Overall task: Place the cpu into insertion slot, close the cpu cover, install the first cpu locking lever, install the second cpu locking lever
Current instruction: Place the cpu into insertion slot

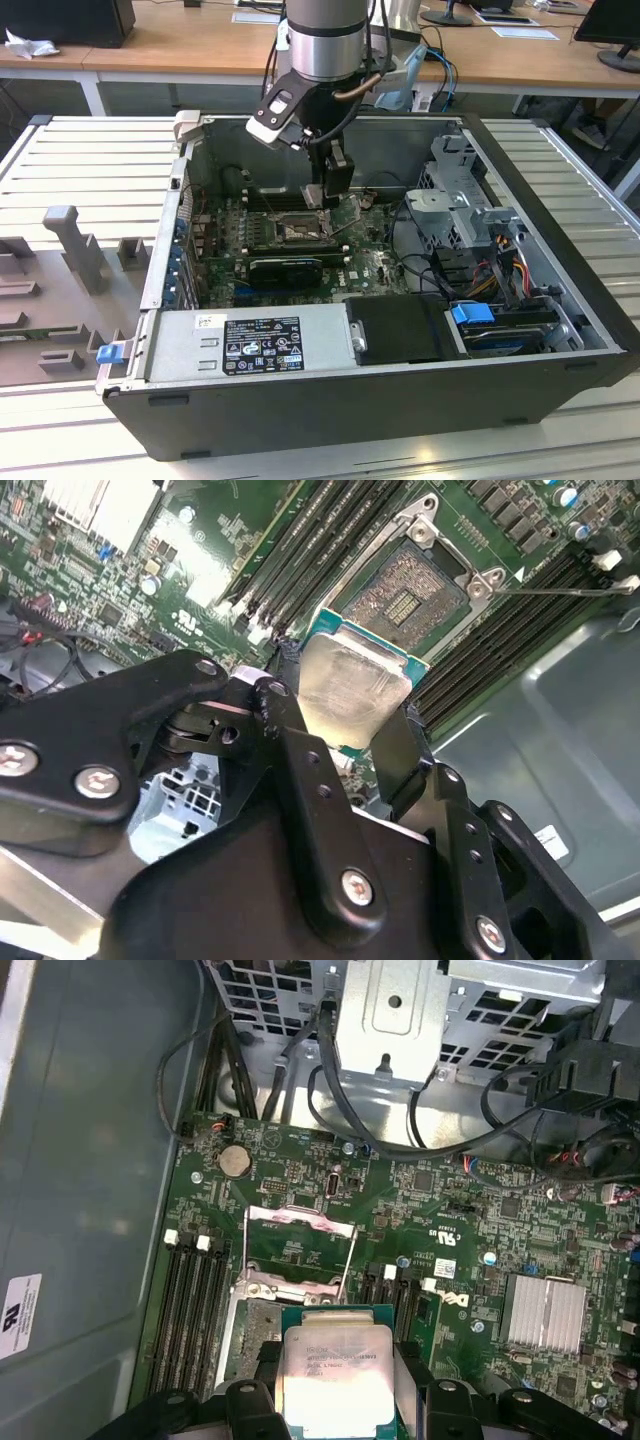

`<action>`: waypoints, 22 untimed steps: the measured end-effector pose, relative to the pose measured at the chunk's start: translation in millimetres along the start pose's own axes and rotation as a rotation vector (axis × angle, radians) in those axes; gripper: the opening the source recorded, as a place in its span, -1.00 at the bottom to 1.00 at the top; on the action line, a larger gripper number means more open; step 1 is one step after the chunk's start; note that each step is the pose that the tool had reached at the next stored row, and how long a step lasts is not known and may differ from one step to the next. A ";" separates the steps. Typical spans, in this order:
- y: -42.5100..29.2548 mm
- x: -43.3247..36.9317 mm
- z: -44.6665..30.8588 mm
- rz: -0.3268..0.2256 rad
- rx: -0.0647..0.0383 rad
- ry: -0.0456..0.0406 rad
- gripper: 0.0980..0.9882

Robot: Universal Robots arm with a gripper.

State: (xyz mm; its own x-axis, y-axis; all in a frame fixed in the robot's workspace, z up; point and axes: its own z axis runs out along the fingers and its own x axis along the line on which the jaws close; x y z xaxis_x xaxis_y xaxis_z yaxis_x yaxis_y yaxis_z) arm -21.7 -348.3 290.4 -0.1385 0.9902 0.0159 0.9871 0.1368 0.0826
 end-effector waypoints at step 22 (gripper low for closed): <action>-16.6 2.9 33.6 0.138 -0.004 -0.0097 -0.03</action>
State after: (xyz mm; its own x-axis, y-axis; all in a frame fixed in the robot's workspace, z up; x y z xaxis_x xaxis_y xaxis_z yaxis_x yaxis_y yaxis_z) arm -35.8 -346.8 255.6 -0.0005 0.9998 0.0177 0.9964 -0.0010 0.0846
